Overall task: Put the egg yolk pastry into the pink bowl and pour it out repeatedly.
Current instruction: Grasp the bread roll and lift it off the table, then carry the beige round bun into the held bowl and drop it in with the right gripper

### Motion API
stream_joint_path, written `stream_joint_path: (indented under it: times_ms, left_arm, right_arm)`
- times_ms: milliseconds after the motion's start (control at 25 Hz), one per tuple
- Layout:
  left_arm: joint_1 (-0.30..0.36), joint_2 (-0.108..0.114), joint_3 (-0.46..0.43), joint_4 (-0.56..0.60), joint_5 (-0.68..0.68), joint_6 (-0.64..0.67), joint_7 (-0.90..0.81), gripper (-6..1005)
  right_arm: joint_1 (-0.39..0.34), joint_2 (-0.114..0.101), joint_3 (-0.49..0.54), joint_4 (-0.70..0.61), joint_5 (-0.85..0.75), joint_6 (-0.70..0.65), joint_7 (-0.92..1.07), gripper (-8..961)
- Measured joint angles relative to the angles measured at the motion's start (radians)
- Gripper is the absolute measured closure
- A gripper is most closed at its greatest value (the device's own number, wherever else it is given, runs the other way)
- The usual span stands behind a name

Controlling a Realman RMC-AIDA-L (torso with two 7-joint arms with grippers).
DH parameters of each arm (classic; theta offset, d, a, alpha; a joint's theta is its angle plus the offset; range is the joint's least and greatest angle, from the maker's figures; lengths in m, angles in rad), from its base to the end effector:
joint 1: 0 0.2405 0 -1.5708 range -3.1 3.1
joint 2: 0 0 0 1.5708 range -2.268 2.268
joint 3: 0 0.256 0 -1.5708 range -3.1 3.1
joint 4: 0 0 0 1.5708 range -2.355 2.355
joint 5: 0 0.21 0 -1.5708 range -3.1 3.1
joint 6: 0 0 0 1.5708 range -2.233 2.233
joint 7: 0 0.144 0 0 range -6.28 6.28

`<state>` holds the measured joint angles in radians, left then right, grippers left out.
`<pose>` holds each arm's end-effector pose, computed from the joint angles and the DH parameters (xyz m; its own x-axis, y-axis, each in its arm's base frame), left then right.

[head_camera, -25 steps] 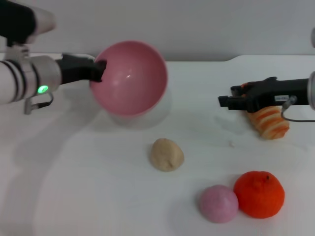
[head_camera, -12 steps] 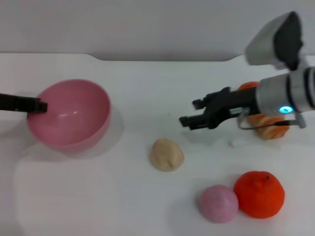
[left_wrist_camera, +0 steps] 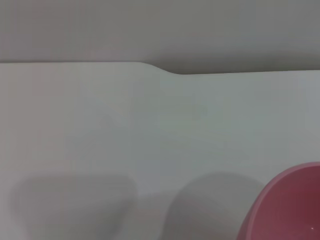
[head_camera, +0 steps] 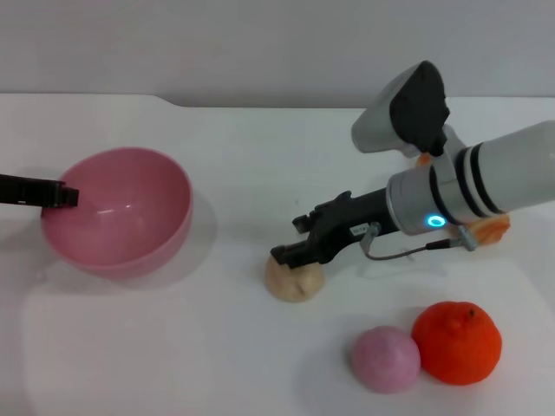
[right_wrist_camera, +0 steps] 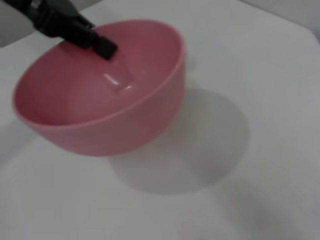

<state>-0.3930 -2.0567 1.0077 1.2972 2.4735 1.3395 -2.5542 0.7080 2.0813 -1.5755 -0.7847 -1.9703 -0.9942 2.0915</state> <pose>-0.2807 0.3535 0.0723 0.4748 0.8223 0.3137 0.8248 -0.2914 -0.4845 0.1748 0.3735 -0.0983 0.8699 -0.4854 -0.0879 -0.4927 -0.8465 -0.2015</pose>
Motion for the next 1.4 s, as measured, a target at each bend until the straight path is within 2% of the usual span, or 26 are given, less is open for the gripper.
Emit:
stream_joint_path:
  times_ms: [280, 640, 720, 840, 1040, 1120, 1280, 1400]
  left_arm:
    - [-0.01, 0.0, 0.003, -0.002, -0.001, -0.005, 0.0, 1000]
    - [-0.015, 0.0, 0.007, -0.004, -0.001, -0.012, -0.001, 998]
    - [-0.015, 0.0, 0.007, -0.004, -0.001, -0.013, -0.001, 998]
    - [-0.015, 0.0, 0.007, -0.004, -0.001, -0.016, -0.001, 998]
    - [-0.018, 0.0, 0.007, -0.004, -0.001, -0.028, -0.001, 999]
    - [-0.023, -0.001, 0.014, -0.007, -0.001, -0.033, -0.001, 999]
    - [-0.052, -0.001, 0.049, -0.039, -0.003, -0.044, -0.002, 999]
    - [-0.104, -0.003, 0.114, -0.106, -0.011, -0.063, -0.003, 999]
  right_arm:
    - [0.027, -0.002, -0.038, 0.049, 0.004, -0.01, 0.044, 300]
    - [0.025, -0.007, -0.046, 0.052, -0.016, -0.012, 0.037, 299]
    - [0.021, -0.007, -0.042, 0.05, -0.016, -0.012, 0.029, 347]
    - [0.012, -0.009, 0.001, 0.052, -0.002, -0.015, 0.027, 420]
    - [-0.016, -0.013, 0.14, 0.044, 0.006, -0.081, 0.023, 627]
    - [-0.034, -0.017, 0.197, 0.021, 0.004, -0.123, 0.022, 647]
    - [-0.1, -0.029, 0.292, -0.106, 0.001, -0.194, 0.02, 687]
    - [-0.159, -0.032, 0.36, -0.268, 0.004, -0.239, 0.02, 704]
